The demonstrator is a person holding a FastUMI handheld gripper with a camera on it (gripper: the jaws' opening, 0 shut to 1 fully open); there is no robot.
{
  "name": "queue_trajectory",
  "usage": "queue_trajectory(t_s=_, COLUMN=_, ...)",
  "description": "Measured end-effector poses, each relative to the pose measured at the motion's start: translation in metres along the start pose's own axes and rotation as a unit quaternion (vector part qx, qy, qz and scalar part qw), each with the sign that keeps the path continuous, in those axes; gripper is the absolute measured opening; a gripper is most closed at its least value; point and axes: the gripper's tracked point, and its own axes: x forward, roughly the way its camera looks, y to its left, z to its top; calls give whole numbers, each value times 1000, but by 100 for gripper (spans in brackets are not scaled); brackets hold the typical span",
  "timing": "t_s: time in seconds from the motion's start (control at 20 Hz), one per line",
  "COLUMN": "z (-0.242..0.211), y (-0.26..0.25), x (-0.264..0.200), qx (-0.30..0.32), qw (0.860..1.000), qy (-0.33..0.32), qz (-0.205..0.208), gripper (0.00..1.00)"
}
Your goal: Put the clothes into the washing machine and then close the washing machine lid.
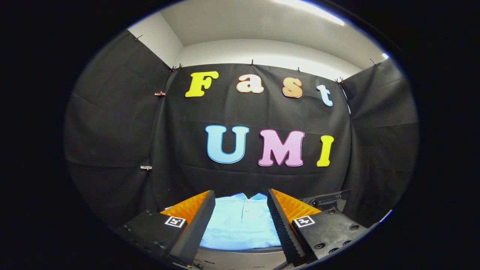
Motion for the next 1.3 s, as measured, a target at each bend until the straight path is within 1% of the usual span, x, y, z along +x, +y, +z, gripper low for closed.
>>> queue_trajectory(t_s=0.35, z=-14, y=1, x=1, qx=1, qw=1000, qy=16, qz=-2, gripper=88)
queue_trajectory(t_s=0.75, z=-12, y=3, x=12, qx=1, qw=1000, qy=14, qz=-6, gripper=88)
queue_trajectory(t_s=1.0, z=-20, y=3, x=40, qx=3, qw=999, qy=37, qz=-4, gripper=88)
queue_trajectory(t_s=1.15, z=-18, y=1, x=64, qx=10, qw=999, qy=43, qz=-5, gripper=88)
queue_trajectory(t_s=1.3, z=-30, y=-1, x=93, qx=24, qw=997, qy=73, qz=-4, gripper=88)
